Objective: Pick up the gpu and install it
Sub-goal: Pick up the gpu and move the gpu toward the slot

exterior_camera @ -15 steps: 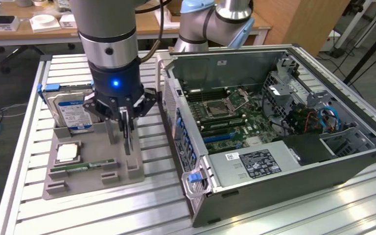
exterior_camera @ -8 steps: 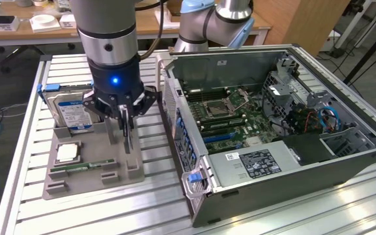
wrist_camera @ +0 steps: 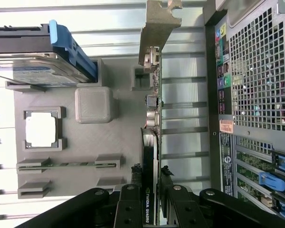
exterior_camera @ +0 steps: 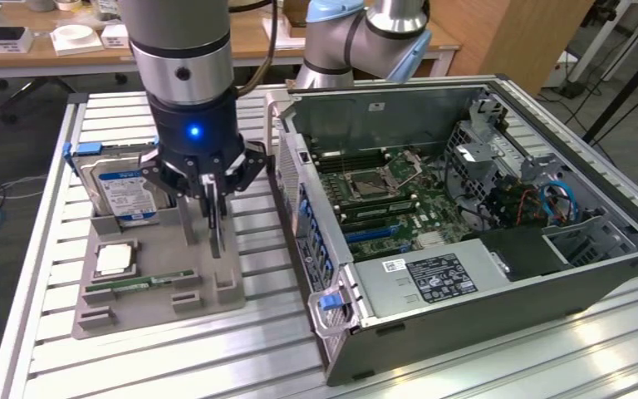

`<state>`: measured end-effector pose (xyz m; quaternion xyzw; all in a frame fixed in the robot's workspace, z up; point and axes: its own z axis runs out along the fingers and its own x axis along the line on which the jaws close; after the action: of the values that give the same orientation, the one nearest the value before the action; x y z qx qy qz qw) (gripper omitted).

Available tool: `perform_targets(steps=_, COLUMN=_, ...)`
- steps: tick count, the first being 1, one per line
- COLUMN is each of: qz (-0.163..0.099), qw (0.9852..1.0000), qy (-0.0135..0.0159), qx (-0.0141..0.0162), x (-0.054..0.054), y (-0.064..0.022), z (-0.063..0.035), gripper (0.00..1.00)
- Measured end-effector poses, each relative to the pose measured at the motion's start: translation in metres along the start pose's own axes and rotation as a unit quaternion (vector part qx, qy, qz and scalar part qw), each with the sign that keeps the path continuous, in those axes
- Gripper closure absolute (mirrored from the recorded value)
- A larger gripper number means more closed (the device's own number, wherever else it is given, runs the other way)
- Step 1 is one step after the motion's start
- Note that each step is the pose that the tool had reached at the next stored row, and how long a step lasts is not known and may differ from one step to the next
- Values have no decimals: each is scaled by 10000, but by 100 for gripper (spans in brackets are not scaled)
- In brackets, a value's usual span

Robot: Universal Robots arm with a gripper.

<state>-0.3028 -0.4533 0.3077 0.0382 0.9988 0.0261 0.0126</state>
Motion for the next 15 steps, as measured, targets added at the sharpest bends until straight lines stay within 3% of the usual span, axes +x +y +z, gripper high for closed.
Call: perform_targets(steps=15, qz=0, qw=10000, qy=0, qx=0, x=-2, y=5, z=-102, gripper=74)
